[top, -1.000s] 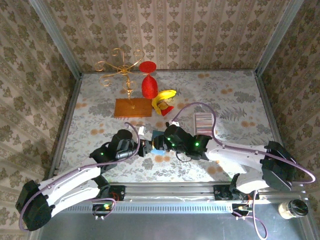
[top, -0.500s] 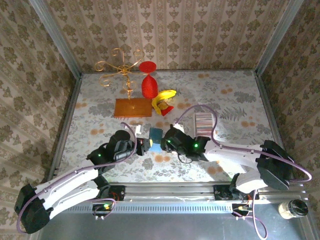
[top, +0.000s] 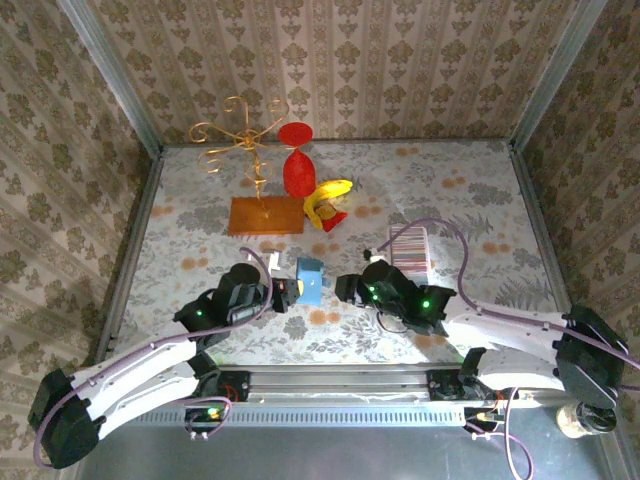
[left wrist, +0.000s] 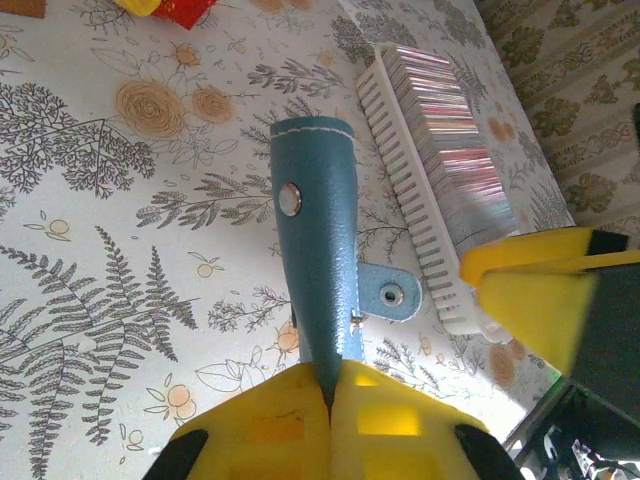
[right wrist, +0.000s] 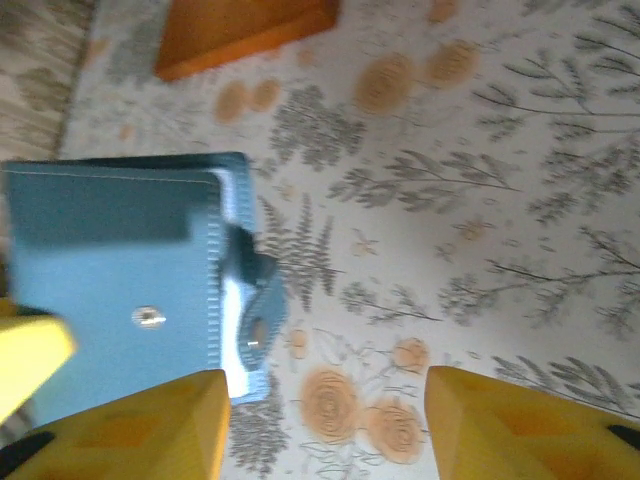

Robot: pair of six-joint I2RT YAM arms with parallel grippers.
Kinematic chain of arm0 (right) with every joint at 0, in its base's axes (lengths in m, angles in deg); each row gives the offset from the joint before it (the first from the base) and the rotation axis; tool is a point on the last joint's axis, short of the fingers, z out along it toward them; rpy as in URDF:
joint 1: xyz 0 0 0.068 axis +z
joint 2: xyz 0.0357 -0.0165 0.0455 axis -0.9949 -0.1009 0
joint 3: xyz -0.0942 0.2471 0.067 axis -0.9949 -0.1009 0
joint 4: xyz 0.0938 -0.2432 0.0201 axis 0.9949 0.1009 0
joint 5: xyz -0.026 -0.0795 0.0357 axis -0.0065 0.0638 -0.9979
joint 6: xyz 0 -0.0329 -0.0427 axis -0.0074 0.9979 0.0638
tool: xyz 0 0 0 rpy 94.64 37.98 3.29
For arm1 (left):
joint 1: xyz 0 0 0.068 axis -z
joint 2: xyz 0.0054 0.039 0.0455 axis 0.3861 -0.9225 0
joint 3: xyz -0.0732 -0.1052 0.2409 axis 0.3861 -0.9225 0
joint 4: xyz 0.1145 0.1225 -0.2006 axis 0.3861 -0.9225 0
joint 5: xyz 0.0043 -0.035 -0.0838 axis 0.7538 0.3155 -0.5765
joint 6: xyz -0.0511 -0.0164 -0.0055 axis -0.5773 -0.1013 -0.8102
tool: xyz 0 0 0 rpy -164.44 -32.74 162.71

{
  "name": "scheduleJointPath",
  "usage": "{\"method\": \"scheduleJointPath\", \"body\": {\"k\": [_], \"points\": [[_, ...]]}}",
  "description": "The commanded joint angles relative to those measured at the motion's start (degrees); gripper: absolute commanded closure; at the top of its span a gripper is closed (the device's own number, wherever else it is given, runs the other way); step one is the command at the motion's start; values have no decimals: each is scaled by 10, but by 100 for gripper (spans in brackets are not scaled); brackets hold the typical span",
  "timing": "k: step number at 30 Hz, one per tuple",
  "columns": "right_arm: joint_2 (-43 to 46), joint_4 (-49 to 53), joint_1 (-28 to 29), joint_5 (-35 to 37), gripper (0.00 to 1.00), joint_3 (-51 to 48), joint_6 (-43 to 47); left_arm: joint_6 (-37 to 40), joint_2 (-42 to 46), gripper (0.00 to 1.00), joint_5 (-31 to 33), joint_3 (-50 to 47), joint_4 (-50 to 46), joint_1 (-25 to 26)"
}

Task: Put the credit cards into the card holder
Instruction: Open the button on the card holder, then open the card holder at the bottom-center of the table.

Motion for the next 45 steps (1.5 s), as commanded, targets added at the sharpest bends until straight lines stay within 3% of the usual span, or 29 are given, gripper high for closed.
{"method": "scheduleJointPath", "body": {"k": [1,8,14,23,28,36,41,45], "points": [[16,-50,2,-26,39,-1,22,-24,4,100,-16,-11,32,2],[-31,-13,2,-29,40,29,27,-53,10,100,-32,-26,70,4],[-77,-14,0,-37,47,45,22,-66,4,100,-41,-35,94,12],[-93,0,-8,-16,72,50,21,-80,4,100,-35,-42,105,28],[-87,4,-8,-24,99,48,24,-96,2,100,-25,-55,123,32],[-72,-33,-5,-72,100,15,23,-132,-77,99,-1,-55,137,50],[-68,-59,1,-88,100,-5,6,-135,-132,88,36,-47,112,68],[-68,-82,3,-104,100,-20,-3,-158,-164,72,53,-55,105,68]]}}
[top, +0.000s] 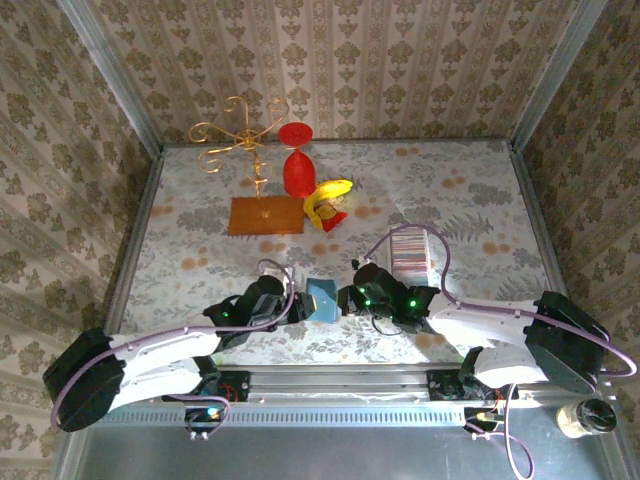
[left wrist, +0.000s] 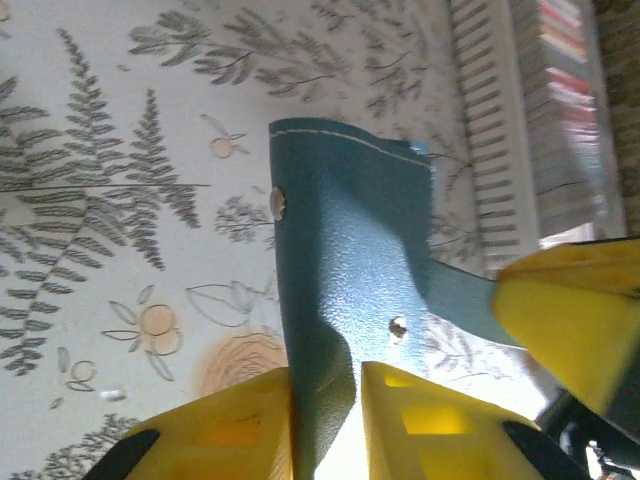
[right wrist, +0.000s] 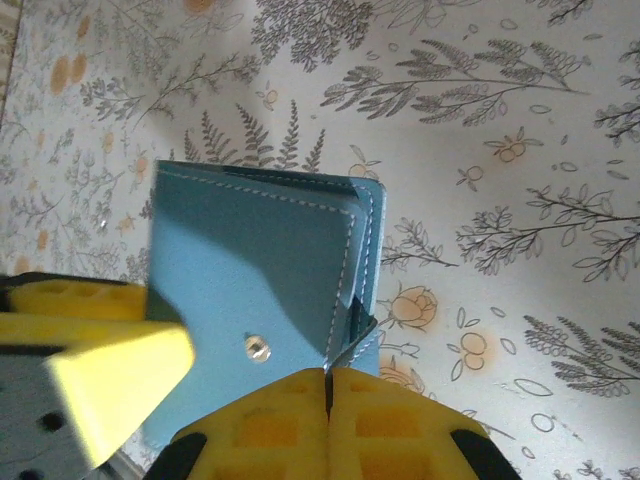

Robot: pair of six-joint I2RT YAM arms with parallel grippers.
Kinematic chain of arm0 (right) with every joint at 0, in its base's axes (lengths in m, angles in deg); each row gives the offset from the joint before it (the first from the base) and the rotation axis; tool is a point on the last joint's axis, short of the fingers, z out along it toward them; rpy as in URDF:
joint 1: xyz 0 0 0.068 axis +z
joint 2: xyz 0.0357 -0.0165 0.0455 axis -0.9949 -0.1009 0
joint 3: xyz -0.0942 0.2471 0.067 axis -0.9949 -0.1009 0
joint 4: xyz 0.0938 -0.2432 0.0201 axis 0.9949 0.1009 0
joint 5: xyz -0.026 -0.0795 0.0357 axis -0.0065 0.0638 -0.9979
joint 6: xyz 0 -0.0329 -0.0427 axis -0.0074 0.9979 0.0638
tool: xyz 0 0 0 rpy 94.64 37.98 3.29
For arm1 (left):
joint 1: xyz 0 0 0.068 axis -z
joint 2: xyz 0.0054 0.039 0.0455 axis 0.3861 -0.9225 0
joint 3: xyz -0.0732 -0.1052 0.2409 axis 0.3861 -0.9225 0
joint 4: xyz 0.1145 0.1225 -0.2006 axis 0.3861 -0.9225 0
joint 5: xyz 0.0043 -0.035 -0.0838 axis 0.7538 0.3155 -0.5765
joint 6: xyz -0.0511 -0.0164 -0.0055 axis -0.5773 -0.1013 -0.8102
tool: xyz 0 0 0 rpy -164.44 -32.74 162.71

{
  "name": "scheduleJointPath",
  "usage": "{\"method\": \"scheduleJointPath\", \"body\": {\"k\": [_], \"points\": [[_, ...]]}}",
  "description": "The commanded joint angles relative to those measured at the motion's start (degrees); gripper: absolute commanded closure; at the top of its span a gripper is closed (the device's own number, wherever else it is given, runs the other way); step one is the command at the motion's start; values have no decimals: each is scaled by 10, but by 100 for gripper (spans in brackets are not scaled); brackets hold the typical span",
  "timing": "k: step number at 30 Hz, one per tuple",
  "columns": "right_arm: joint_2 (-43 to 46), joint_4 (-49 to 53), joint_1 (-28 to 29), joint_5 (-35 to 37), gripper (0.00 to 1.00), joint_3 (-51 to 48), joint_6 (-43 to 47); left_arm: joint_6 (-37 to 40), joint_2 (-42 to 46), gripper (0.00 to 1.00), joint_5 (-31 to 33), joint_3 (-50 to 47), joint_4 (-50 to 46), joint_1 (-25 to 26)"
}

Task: Put the credit cards into the card holder
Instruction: Open the card holder at the bottom-center of the table.

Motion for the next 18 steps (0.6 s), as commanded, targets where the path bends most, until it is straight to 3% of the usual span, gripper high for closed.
{"method": "scheduleJointPath", "body": {"k": [1,9,14,18], "points": [[17,-49,7,-26,100,-12,-19,-21,-17,66,30,-2,-21,4],[46,-60,8,-39,100,-14,-20,-11,32,34,76,8,-87,5],[34,-54,8,-39,100,-12,-21,-6,60,26,83,5,-94,4],[27,-56,8,-35,100,-13,-21,8,54,26,80,12,-94,4]]}}
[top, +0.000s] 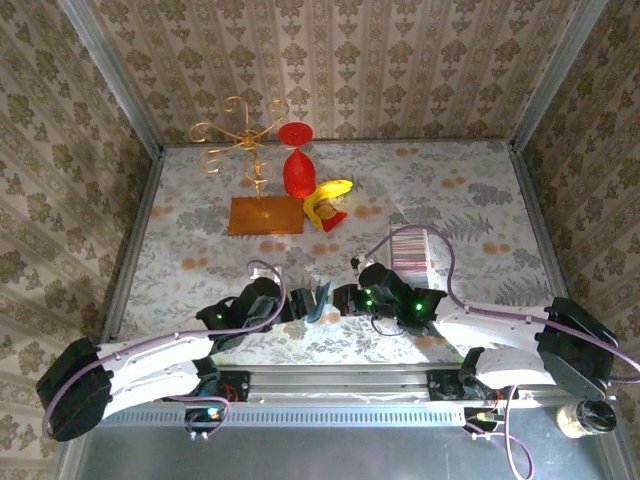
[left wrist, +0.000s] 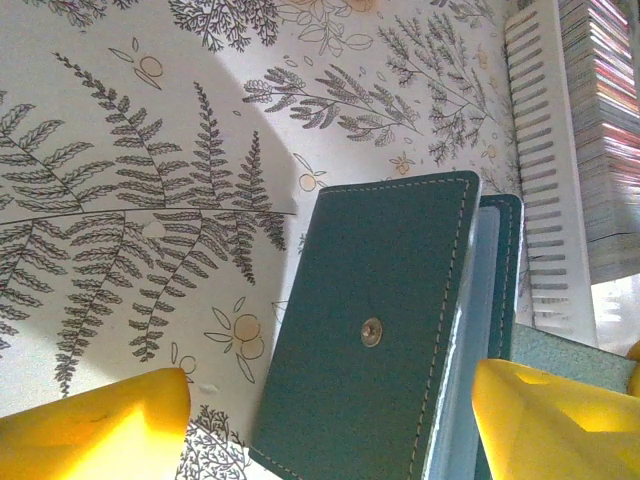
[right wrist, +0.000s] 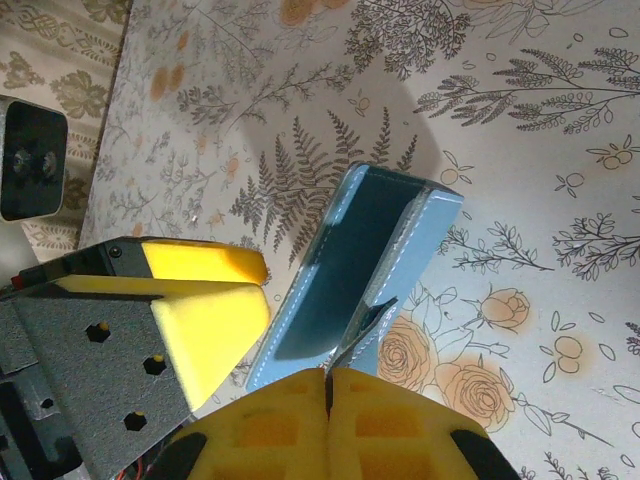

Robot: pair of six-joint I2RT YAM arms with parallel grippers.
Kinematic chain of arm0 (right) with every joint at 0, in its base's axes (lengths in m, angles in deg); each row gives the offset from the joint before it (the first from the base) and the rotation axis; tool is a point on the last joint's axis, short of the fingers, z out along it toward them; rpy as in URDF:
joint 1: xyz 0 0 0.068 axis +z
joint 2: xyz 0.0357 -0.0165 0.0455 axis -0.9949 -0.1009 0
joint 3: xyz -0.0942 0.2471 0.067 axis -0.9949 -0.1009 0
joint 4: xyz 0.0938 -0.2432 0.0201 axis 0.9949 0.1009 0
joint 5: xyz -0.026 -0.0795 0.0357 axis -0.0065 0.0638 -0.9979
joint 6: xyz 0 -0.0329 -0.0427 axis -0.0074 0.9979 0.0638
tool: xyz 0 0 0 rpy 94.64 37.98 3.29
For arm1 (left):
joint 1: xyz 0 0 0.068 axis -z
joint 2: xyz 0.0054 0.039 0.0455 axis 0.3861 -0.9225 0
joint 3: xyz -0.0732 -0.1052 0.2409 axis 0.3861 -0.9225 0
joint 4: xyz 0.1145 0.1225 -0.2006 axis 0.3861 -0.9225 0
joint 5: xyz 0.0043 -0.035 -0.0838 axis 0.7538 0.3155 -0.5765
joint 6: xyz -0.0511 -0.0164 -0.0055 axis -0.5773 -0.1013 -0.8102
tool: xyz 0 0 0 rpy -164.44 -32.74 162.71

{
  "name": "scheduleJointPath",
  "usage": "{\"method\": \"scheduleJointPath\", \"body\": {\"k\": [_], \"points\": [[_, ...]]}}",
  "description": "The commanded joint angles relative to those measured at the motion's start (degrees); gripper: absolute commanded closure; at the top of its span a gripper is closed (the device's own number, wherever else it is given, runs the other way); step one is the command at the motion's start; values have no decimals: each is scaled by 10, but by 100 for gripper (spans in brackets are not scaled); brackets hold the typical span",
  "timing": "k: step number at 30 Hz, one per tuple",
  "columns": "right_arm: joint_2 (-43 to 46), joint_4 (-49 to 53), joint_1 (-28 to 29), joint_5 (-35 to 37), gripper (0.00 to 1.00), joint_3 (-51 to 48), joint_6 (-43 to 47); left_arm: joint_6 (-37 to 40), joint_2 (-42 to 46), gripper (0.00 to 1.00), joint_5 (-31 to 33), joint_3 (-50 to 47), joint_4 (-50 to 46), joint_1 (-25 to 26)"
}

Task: Put the credit cards into the card holder
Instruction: Open the card holder at the bottom-center of the table.

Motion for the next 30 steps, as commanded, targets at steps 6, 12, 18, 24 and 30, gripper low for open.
{"method": "scheduleJointPath", "body": {"k": [6,12,18,24,30], "points": [[-10,-9,3,-4,100,6,-7,43,-26,29,12,30,-28,3],[-3,5,2,1,100,8,-3,60,-71,36,-2,50,-30,-5],[0,66,-1,31,100,14,1,62,-79,51,2,50,-35,-25],[-26,137,-19,41,100,34,8,60,-77,49,-15,38,-14,-37],[-51,159,-31,40,100,47,24,64,-74,61,-29,29,-4,-58]]}}
